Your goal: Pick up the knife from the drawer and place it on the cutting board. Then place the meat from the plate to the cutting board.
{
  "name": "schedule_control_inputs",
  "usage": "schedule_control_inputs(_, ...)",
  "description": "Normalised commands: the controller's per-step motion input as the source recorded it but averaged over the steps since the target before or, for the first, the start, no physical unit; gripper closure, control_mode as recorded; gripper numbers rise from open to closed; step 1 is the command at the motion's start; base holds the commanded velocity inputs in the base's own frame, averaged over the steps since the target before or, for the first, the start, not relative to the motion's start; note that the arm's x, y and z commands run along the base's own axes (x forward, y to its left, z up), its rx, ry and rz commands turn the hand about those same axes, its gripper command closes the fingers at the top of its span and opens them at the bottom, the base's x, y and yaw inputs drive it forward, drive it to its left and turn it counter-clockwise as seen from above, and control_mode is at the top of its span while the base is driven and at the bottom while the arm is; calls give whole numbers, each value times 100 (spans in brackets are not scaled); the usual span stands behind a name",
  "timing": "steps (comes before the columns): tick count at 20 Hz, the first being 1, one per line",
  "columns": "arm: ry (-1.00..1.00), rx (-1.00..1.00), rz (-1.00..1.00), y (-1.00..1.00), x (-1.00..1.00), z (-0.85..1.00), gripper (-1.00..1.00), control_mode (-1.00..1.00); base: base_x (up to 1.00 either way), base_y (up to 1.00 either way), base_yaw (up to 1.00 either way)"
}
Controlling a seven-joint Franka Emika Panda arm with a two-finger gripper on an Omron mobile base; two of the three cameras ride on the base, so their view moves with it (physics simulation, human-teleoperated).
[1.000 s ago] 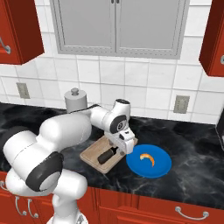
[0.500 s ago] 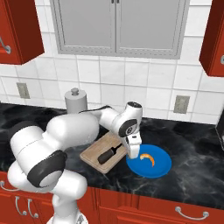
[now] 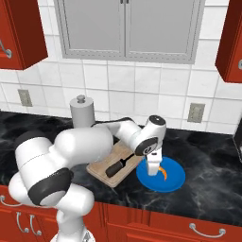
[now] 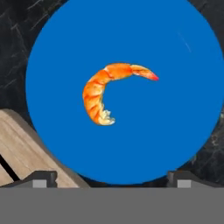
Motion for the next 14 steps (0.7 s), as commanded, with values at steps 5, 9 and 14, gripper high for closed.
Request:
schedule_control_inputs(5, -18, -2, -14, -27, 0, 0, -100, -100, 0, 0, 0)
schedule_control_inputs(9, 0, 0, -4, -20, 4, 0, -100, -100, 0, 0, 0)
schedule_control_inputs(14, 0, 0, -3, -29, 0, 0, -100, -100, 0, 0, 0)
